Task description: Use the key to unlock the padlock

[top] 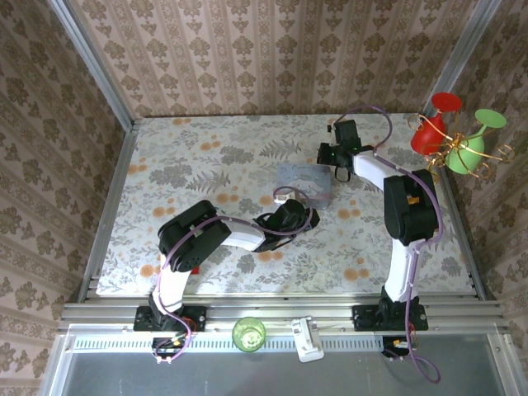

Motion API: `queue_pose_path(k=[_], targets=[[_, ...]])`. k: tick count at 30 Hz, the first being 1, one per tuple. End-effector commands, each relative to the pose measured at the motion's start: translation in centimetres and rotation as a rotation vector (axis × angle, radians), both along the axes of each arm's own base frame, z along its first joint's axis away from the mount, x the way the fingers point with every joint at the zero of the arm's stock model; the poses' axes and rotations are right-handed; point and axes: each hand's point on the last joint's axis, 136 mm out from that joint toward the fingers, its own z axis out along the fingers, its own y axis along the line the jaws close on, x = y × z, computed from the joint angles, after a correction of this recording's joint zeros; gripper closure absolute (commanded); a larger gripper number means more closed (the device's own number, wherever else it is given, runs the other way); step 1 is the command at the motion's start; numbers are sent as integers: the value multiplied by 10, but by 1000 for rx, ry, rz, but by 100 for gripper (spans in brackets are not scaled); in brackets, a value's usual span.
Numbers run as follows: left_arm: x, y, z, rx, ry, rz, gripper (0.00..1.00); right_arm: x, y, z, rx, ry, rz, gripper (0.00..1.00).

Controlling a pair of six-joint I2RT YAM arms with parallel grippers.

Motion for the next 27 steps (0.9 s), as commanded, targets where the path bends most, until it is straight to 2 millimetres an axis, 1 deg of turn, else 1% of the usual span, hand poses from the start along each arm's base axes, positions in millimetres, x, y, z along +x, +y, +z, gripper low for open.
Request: queue_pose_path(k=[1, 4, 6, 11, 16, 21, 23, 27], targets=[[-38, 43, -90, 255, 184, -20, 64, -1, 2, -11, -21, 75, 46, 100], [-38, 44, -92, 259, 188, -18, 64, -1, 5, -14, -23, 107, 76, 100], [-38, 42, -92, 263, 188, -22, 63, -6, 11, -16, -6, 130, 110, 100], [-38, 37, -97, 262, 193, -27, 63, -19, 15, -25, 20, 156, 141, 100], [-36, 37, -105, 255, 202, -7, 63, -22, 15, -30, 36, 170, 136, 100], [-32, 37, -102, 286, 174, 24, 63, -29, 14, -31, 49, 174, 128, 100], [-31, 35, -101, 305, 160, 39, 62, -32, 13, -31, 50, 176, 122, 100], [-29, 35, -107, 339, 168, 73, 60, -35, 15, -34, 72, 185, 121, 100]])
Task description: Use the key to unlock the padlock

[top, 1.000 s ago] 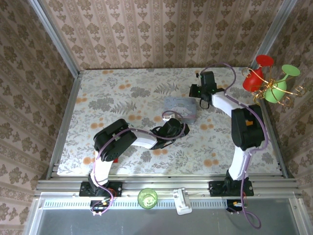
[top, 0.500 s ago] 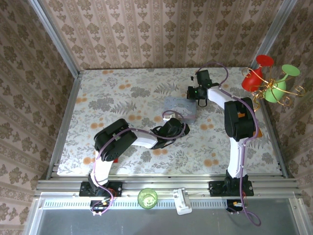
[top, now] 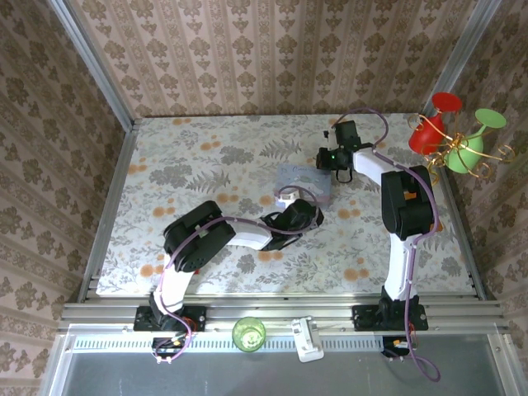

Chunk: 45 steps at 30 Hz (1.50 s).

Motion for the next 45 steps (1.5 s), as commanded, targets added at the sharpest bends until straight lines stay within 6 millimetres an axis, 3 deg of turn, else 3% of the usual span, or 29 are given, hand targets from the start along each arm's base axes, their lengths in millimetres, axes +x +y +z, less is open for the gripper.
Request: queue_pose_path(k=[1, 3, 9, 15, 23, 28, 34, 38, 45], targets=[[-36, 49, -107, 285, 200, 34, 61, -21, 2, -14, 22, 82, 4, 100], [-35, 51, -110, 281, 198, 66, 61, -23, 1, -13, 24, 81, -1, 100], [-33, 32, -111, 190, 185, 105, 64, -27, 5, -12, 62, 84, -7, 100], [-32, 47, -119, 270, 185, 228, 68, -32, 5, -15, 80, 90, -16, 100], [-36, 43, -135, 270, 236, 231, 68, -34, 8, -17, 131, 88, -39, 100], [-31, 28, -118, 245, 184, 143, 91, -34, 9, -20, 139, 90, -44, 100], [-37, 18, -90, 181, 149, 31, 92, -30, -1, -15, 123, 88, -47, 100], [-44, 16, -83, 71, 169, -40, 95, -31, -10, 2, 106, 62, -43, 100], [-39, 20, -60, -110, 110, -89, 100, -43, -25, 36, 84, 1, -46, 100]])
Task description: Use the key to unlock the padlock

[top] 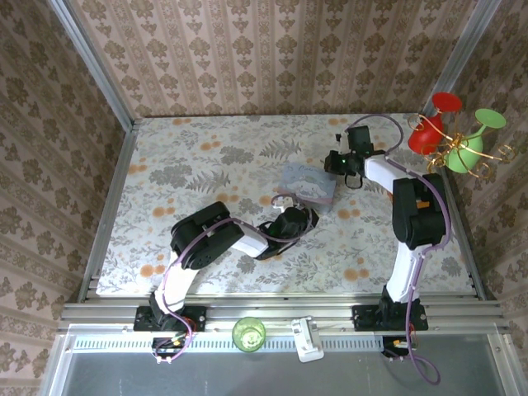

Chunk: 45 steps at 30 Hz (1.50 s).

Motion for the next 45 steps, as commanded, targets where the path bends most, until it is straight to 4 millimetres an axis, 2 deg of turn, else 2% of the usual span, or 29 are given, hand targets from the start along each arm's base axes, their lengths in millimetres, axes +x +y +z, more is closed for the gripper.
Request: queue_pose_path(k=[1, 7, 11, 16, 21, 24, 26, 28, 32, 38, 40, 42, 45], targets=[[-38, 16, -57, 97, 110, -147, 100, -18, -4, 22, -14, -7, 26, 100], [-40, 19, -55, 1, 125, -140, 100, -35, -6, 55, -31, -48, 48, 100], [-39, 16, -46, -71, 121, -171, 100, -73, 2, 66, 45, -48, 63, 100], [-39, 24, -40, -62, 120, -171, 100, -136, 14, 53, 175, -1, 88, 100], [-29, 28, -29, -92, 118, -173, 100, -199, 37, 33, 311, 82, 142, 100], [-26, 28, -22, -110, 105, -179, 100, -226, 41, 21, 322, 102, 154, 100], [-26, 28, -16, -114, 93, -192, 100, -238, 49, 20, 393, 114, 183, 100], [-26, 29, -10, -117, 77, -199, 100, -242, 53, 18, 451, 111, 183, 100], [-21, 29, -1, -179, 69, -197, 100, -244, 62, 0, 532, 143, 186, 100], [-21, 28, 2, -200, 58, -195, 100, -234, 66, -25, 574, 174, 175, 100], [-20, 29, 5, -206, 53, -196, 100, -230, 67, -26, 607, 162, 162, 100], [-20, 29, 8, -209, 47, -195, 100, -229, 63, -44, 575, 202, 125, 100], [-20, 31, 6, -213, 52, -190, 100, -224, 64, -47, 617, 204, 110, 100]])
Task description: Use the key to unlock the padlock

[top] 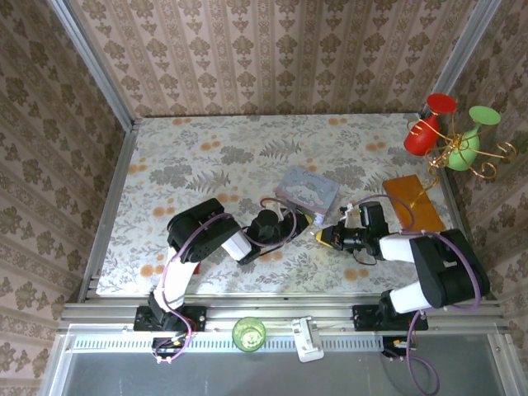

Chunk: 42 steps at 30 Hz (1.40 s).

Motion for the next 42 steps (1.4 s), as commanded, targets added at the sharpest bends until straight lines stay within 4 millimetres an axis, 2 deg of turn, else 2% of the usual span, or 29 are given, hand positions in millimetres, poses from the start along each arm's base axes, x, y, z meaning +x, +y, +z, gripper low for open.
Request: queue_pose_path(k=[1, 3, 10, 15, 21, 29, 33, 42], targets=[[0, 7, -4, -1, 12, 6, 100, 11, 2, 5, 59, -35, -21, 100], [-1, 8, -4, -4, 16, 3, 100, 12, -2, -2, 59, -25, -42, 100], [-1, 12, -6, 18, 14, 7, 100, 16, -4, -5, 133, -29, -61, 100], [0, 5, -1, -9, 13, 0, 100, 16, -3, -2, 148, -51, -56, 100], [-2, 7, 1, -27, 14, -2, 100, 17, -2, 2, 163, -70, -57, 100], [-4, 3, 7, -47, 7, -13, 100, 27, -1, -1, 171, -64, -68, 100], [-6, -1, 6, -57, 20, -24, 100, 31, 0, 5, 207, -87, -74, 100], [-3, 4, 5, -52, 20, -13, 100, 14, -4, -4, 134, -43, -62, 100]])
